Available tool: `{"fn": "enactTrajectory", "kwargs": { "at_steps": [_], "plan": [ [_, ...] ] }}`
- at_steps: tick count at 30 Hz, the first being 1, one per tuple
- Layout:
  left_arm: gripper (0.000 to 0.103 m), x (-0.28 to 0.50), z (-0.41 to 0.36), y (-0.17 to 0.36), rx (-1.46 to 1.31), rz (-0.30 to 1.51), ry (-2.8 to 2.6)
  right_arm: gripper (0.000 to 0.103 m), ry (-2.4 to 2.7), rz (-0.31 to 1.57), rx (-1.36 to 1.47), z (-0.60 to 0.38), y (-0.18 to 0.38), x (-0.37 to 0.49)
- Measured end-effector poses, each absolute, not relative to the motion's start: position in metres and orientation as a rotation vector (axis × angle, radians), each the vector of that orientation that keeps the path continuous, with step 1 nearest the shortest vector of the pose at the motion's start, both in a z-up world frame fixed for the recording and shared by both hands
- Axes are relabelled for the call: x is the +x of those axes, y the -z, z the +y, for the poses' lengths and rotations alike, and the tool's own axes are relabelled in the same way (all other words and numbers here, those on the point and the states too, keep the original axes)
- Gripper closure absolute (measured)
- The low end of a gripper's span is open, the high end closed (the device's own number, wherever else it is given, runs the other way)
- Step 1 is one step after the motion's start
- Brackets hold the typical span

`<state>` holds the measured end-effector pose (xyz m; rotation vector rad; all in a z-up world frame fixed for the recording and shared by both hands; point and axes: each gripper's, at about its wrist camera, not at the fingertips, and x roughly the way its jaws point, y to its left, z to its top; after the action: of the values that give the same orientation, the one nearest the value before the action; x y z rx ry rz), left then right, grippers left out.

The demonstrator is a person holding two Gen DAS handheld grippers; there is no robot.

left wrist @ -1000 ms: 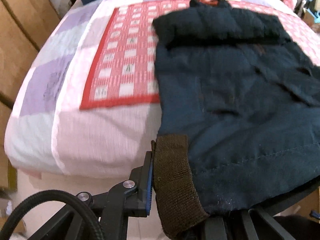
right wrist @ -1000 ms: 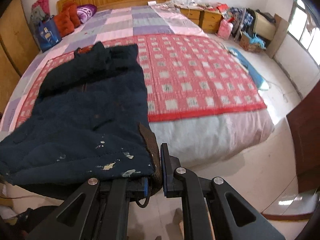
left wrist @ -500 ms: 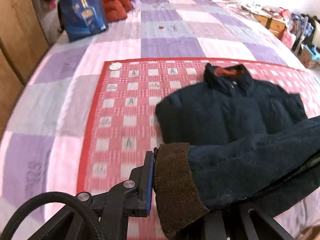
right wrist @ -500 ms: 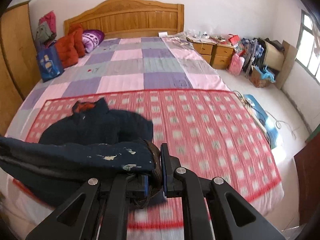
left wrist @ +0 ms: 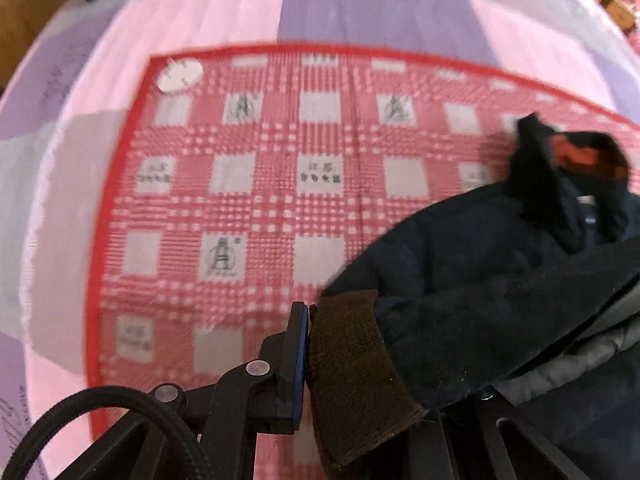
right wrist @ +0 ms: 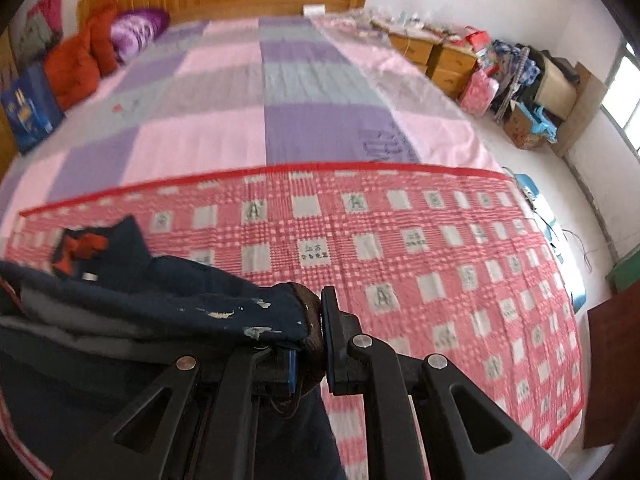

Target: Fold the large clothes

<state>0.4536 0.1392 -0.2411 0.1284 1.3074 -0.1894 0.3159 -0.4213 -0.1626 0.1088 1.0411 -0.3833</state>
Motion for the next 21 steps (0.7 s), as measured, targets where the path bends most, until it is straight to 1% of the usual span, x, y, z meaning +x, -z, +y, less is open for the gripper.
{"fn": "enactTrajectory", "kwargs": {
  "at_steps": [4, 5, 6, 7, 9, 10, 12, 14, 17, 18, 19, 20, 21],
  "plan": [
    [0.083, 0.476, 0.129, 0.287, 0.093, 1.402, 0.152, 0.093, 0.375, 1.124, 0.118, -0.437, 0.211, 0.352],
    [0.077, 0.48, 0.129, 0.295, 0.086, 1.416, 0.14, 0.093, 0.371, 1.148, 0.115, -0.439, 0.223, 0.359],
    [0.068, 0.482, 0.126, 0.304, 0.095, 1.424, 0.123, 0.093, 0.371, 1.177, 0.11, -0.441, 0.236, 0.368],
    [0.063, 0.483, 0.125, 0.31, 0.11, 1.427, 0.11, 0.093, 0.371, 1.191, 0.11, -0.441, 0.243, 0.371],
    [0.047, 0.484, 0.124, 0.318, 0.136, 1.417, 0.086, 0.093, 0.37, 1.229, 0.099, -0.443, 0.261, 0.381],
    [0.043, 0.485, 0.125, 0.319, 0.138, 1.415, 0.08, 0.093, 0.369, 1.239, 0.079, -0.441, 0.268, 0.384],
    [0.032, 0.484, 0.128, 0.317, 0.152, 1.4, 0.079, 0.092, 0.366, 1.268, 0.056, -0.438, 0.281, 0.389],
    [0.03, 0.483, 0.132, 0.31, 0.136, 1.39, 0.093, 0.091, 0.355, 1.282, 0.063, -0.439, 0.286, 0.391],
    [0.029, 0.479, 0.136, 0.289, 0.102, 1.346, 0.17, 0.09, 0.292, 1.291, 0.033, -0.439, 0.28, 0.392],
    [0.027, 0.477, 0.14, 0.276, 0.072, 1.319, 0.221, 0.085, 0.267, 1.292, 0.037, -0.441, 0.275, 0.392],
    [0.025, 0.477, 0.144, 0.267, 0.028, 1.309, 0.266, 0.075, 0.25, 1.286, 0.042, -0.444, 0.27, 0.39],
    [0.023, 0.479, 0.148, 0.26, -0.007, 1.304, 0.293, 0.068, 0.23, 1.275, 0.067, -0.45, 0.261, 0.389],
    [0.022, 0.483, 0.155, 0.25, -0.055, 1.285, 0.303, 0.053, 0.216, 1.275, 0.127, -0.461, 0.254, 0.388]
  ]
}}
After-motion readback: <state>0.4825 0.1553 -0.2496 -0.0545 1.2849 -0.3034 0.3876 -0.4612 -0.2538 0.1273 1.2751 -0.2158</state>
